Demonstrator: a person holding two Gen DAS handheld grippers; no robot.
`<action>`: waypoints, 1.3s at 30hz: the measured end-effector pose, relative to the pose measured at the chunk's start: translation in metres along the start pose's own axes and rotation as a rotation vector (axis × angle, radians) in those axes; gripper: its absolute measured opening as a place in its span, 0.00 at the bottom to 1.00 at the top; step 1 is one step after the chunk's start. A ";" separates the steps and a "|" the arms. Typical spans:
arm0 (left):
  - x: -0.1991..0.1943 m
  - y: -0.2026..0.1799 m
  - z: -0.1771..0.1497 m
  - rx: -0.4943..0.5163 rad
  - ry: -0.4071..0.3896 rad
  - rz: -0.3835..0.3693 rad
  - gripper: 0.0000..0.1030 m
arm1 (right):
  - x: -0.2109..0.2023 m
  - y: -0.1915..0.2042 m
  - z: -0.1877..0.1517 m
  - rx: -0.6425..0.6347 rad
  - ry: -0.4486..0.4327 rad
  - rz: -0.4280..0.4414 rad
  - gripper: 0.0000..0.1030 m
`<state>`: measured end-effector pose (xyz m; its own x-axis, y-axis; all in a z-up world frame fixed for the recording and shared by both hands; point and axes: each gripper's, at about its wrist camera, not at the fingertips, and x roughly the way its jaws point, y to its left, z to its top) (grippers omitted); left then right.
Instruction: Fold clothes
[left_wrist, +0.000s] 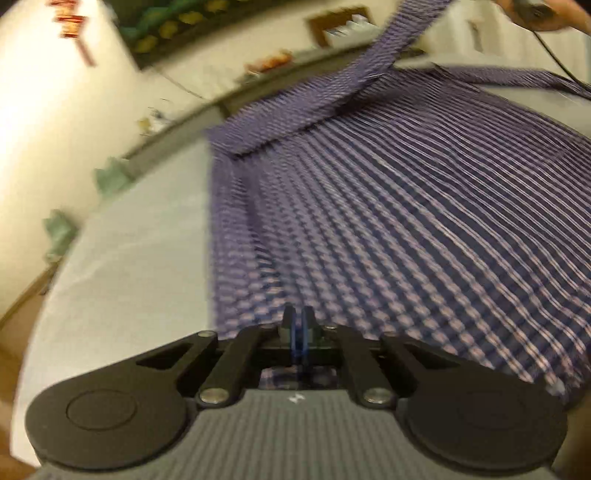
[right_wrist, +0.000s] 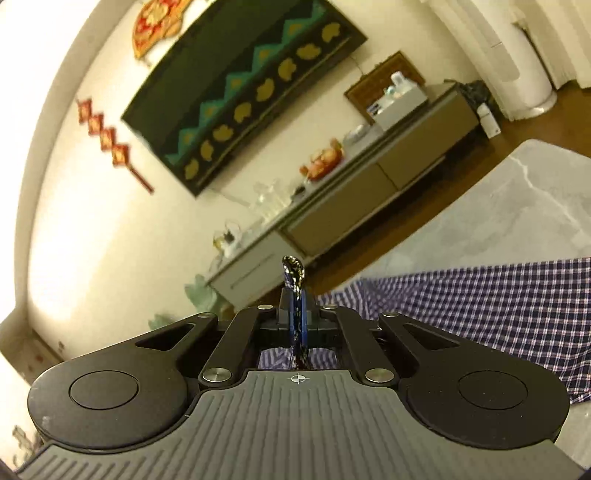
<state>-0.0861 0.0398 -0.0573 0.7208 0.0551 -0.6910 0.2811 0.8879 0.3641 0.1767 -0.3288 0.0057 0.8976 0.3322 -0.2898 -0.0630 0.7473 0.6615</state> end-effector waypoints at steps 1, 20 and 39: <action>-0.001 -0.001 -0.001 0.012 -0.005 -0.028 0.10 | 0.004 0.002 -0.003 -0.012 0.020 -0.001 0.01; 0.224 0.228 0.225 -0.381 -0.056 -0.296 0.23 | 0.006 0.108 -0.058 -0.320 0.096 0.117 0.01; 0.367 0.302 0.211 -0.656 0.093 -0.489 0.11 | -0.007 0.253 -0.318 -0.845 0.729 0.583 0.01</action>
<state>0.3968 0.2319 -0.0686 0.5494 -0.3952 -0.7362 0.1017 0.9062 -0.4105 0.0157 0.0411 -0.0451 0.2101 0.7749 -0.5961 -0.8689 0.4276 0.2495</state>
